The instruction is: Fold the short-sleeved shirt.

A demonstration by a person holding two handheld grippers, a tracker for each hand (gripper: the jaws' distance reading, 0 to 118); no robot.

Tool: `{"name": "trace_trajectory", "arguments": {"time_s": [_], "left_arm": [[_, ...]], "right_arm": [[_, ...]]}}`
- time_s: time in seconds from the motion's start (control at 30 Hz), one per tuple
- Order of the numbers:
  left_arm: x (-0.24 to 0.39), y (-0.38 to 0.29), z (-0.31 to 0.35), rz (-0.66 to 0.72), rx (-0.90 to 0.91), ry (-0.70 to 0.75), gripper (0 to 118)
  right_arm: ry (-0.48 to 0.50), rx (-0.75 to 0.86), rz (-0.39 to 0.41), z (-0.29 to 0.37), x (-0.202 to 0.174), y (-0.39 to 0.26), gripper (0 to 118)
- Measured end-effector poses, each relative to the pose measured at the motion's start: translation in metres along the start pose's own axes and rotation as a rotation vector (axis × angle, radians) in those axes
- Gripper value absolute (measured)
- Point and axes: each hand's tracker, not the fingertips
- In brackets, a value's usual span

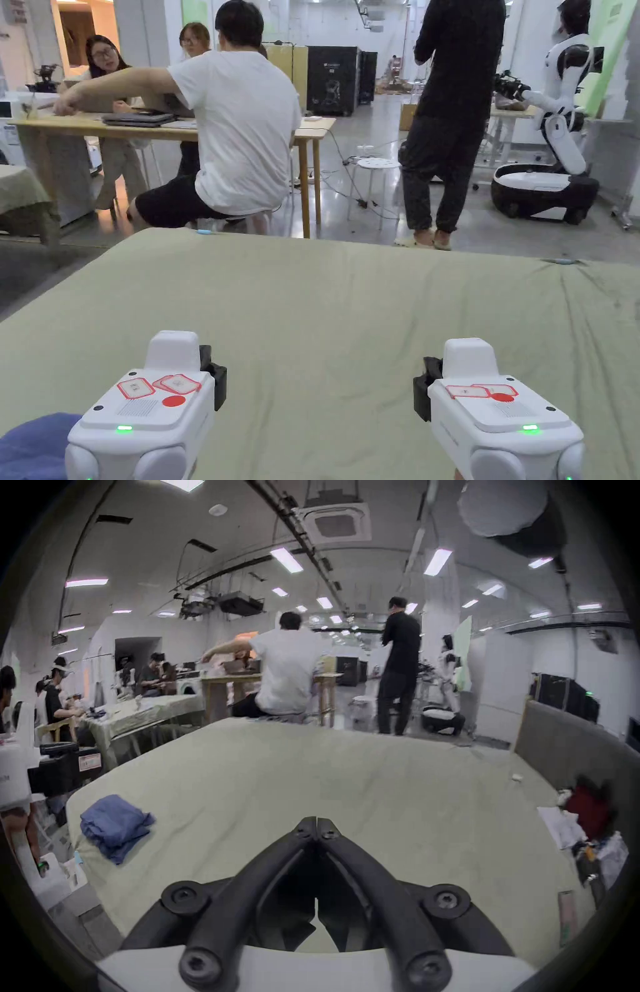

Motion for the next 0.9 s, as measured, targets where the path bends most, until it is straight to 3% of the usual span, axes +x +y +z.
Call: {"name": "trace_trajectory", "arguments": {"time_s": [0.2,0.3,0.47,0.73,0.8,0.83,0.9], "left_arm": [[0.088,0.014,0.002,0.006,0.047,-0.088,0],[0.126,0.019,0.01,-0.048,0.074,-0.145,0],[0.154,0.029,0.025,-0.049,0.097,-0.171,0],[0.154,0.036,0.03,-0.074,0.112,-0.152,0],[0.154,0.037,0.031,-0.079,0.121,-0.138,20],[0.153,0.037,0.031,-0.081,0.126,-0.134,36],[0.153,0.04,0.034,-0.087,0.123,-0.139,45]], "right_arm": [[-0.14,0.128,0.007,0.049,0.079,0.011,0],[-0.151,0.142,-0.019,0.061,0.109,0.01,0],[-0.192,0.168,0.034,0.081,0.129,0.014,0],[-0.167,0.163,0.015,0.08,0.132,0.002,1],[-0.167,0.163,0.011,0.078,0.129,-0.001,3],[-0.165,0.161,0.004,0.078,0.129,-0.001,11],[-0.162,0.162,-0.008,0.079,0.128,0.0,38]]}}
